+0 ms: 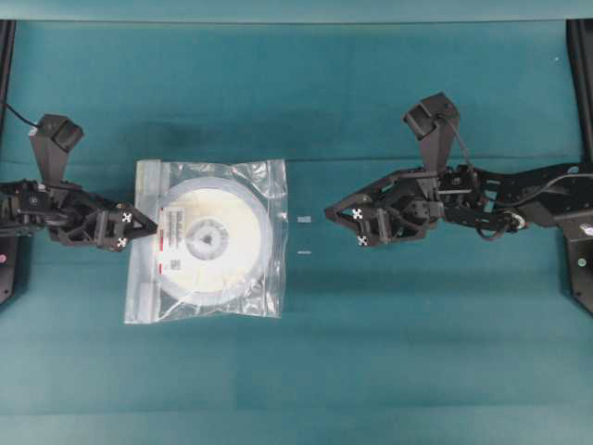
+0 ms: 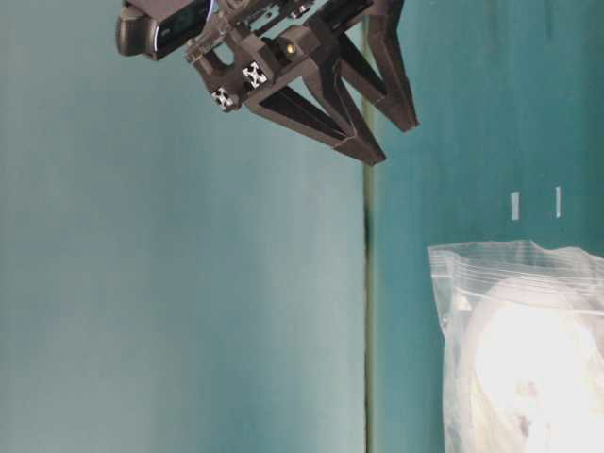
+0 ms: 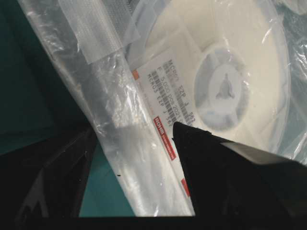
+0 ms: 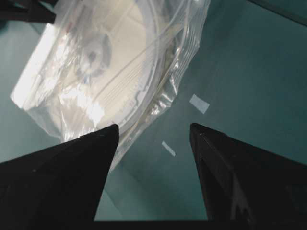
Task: Take out the reel from the clear zip bag.
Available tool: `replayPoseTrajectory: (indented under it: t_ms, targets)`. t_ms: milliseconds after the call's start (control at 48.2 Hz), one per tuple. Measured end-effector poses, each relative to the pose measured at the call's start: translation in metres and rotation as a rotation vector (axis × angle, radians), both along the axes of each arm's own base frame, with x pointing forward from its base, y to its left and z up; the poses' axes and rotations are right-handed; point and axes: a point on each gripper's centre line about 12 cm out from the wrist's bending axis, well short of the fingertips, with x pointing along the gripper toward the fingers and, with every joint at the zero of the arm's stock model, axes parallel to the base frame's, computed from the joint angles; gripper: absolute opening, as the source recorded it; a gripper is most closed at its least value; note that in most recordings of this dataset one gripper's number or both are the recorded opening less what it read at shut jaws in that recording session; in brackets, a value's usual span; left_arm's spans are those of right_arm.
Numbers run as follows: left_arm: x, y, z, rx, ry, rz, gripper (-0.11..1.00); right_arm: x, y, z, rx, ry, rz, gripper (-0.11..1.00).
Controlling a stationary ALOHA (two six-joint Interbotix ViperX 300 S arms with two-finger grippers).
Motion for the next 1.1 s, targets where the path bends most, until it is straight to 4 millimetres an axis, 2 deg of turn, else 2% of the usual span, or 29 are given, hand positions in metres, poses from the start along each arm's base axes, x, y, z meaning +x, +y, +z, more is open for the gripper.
replayPoseTrajectory:
  t_ms: [104,166,374,498,913,1100]
  targets:
    - [0.0,0.0,0.0,-0.001,0.001,0.001,0.68,0.0,0.002,0.0,-0.002,0.0,0.005,0.78]
    - [0.0,0.0,-0.001,-0.002,0.004,0.001,0.6,0.0,0.003,-0.001,0.0,0.002,0.007,0.78]
    - [0.0,0.0,0.0,0.0,0.005,0.0,0.19,0.006,0.007,-0.009,0.009,0.022,0.015,0.78]
    - [0.0,0.0,-0.001,0.004,0.007,-0.004,0.03,0.013,0.009,-0.018,0.017,0.046,0.015,0.78]
    - [-0.002,0.0,-0.002,0.003,0.027,-0.007,0.0,0.054,0.011,-0.049,0.027,0.101,0.027,0.78]
    - [-0.002,0.0,-0.002,0.003,0.027,-0.007,0.0,0.07,0.013,-0.057,0.028,0.105,0.033,0.78]
